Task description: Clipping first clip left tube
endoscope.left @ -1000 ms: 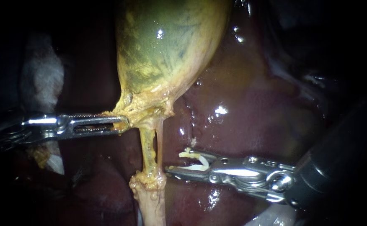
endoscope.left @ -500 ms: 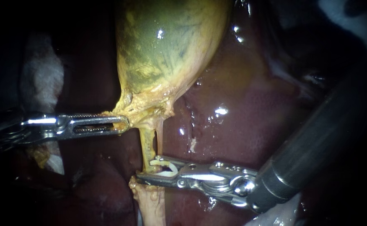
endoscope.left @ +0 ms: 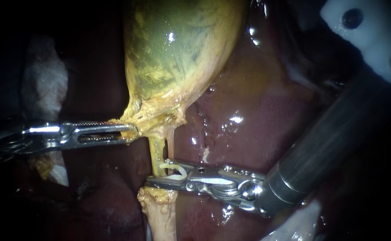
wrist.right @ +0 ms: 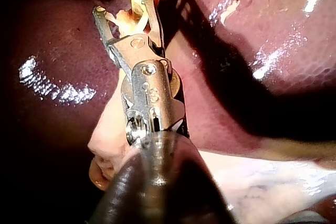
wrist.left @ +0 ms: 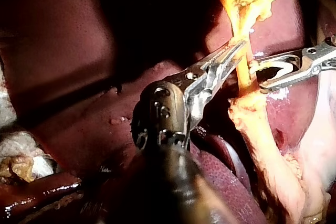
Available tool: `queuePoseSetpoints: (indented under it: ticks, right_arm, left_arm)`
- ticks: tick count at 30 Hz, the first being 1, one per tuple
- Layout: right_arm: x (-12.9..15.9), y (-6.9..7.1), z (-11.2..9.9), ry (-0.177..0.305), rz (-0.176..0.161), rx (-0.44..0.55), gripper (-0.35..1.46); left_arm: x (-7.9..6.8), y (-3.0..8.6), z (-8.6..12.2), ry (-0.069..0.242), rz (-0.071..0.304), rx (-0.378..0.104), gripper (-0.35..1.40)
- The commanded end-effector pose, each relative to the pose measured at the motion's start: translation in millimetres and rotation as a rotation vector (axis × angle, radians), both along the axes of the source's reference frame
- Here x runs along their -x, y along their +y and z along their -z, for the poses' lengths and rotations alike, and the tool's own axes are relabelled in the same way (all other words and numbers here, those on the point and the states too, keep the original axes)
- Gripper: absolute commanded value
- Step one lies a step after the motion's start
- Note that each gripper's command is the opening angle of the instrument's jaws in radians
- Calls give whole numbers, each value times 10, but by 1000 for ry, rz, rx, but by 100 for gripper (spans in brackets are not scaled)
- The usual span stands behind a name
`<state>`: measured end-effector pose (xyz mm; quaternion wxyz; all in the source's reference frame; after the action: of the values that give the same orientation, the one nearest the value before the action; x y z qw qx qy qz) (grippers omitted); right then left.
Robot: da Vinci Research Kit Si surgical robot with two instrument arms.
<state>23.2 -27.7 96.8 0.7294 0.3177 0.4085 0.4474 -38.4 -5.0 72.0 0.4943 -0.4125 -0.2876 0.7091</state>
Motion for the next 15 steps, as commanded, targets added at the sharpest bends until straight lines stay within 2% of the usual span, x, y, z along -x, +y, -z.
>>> queuePoseSetpoints:
  ticks: [1,7,15]
  right_arm:
    - [0,1,-2,-4,-5,3,53]
    - [1,3,-8,-17,-23,16,53]
    - [0,-4,-24,-30,-38,35,52]
  left_arm:
    - [0,0,1,0,1,0,-35]
    - [1,0,3,1,1,-1,-35]
    - [3,-1,8,1,3,-3,-35]
